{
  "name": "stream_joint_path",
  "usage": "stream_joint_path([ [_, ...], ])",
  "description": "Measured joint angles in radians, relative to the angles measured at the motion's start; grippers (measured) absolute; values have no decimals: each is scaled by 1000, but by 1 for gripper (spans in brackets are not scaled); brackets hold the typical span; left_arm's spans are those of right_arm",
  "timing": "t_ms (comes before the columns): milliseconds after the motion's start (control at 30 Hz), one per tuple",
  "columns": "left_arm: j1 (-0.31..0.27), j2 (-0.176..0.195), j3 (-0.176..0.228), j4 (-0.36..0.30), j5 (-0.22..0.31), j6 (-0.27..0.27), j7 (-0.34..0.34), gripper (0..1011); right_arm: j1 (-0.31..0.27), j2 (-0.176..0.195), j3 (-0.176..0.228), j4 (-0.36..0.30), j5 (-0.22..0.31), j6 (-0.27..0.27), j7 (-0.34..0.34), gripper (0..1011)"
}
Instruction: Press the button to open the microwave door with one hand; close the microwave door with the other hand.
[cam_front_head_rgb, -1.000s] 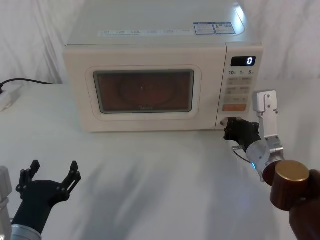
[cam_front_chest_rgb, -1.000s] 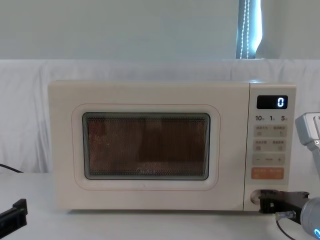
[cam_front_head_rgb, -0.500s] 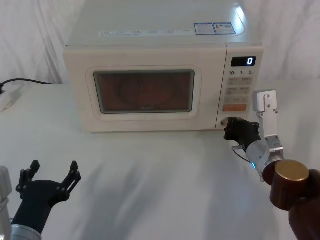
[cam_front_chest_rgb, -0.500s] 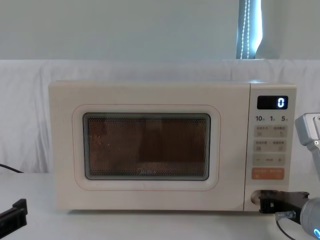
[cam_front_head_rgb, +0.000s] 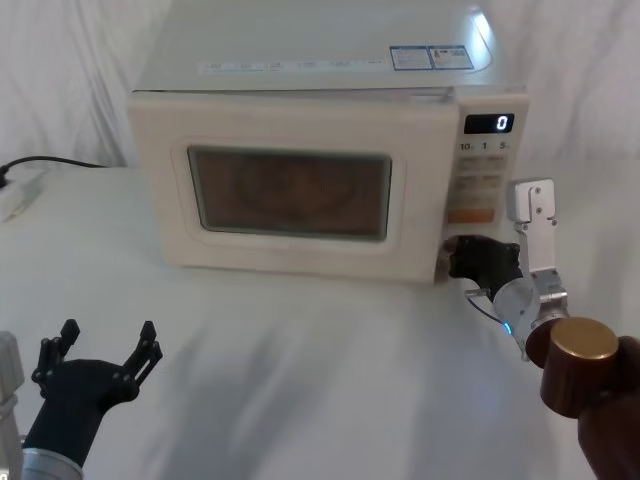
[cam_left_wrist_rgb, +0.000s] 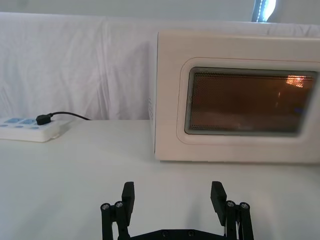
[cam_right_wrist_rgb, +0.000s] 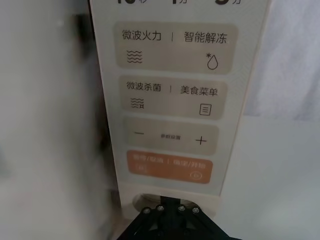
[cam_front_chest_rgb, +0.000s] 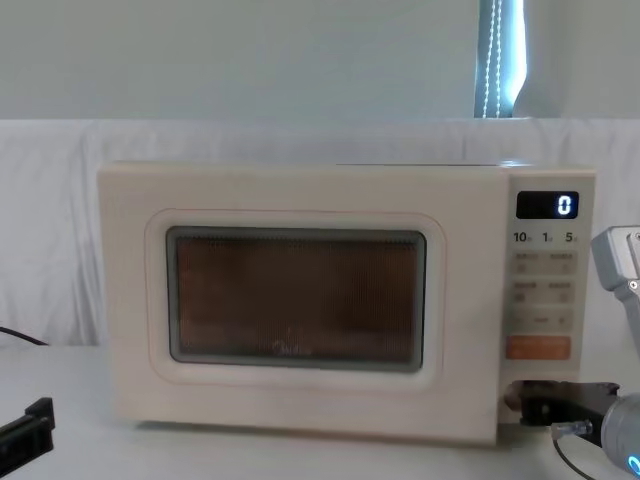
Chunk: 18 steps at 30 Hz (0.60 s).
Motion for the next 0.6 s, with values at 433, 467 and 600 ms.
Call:
stream_joint_path([
  [433, 0, 0, 0, 0, 0, 0, 0, 1001, 4, 0, 2, 10, 0, -5, 3, 0],
  [467, 0, 0, 0, 0, 0, 0, 0, 1001, -2, 1, 3, 0, 1, -1, 3, 0],
  [600, 0, 0, 0, 0, 0, 0, 0, 1001, -23, 3, 3, -34, 3, 14, 7, 0],
])
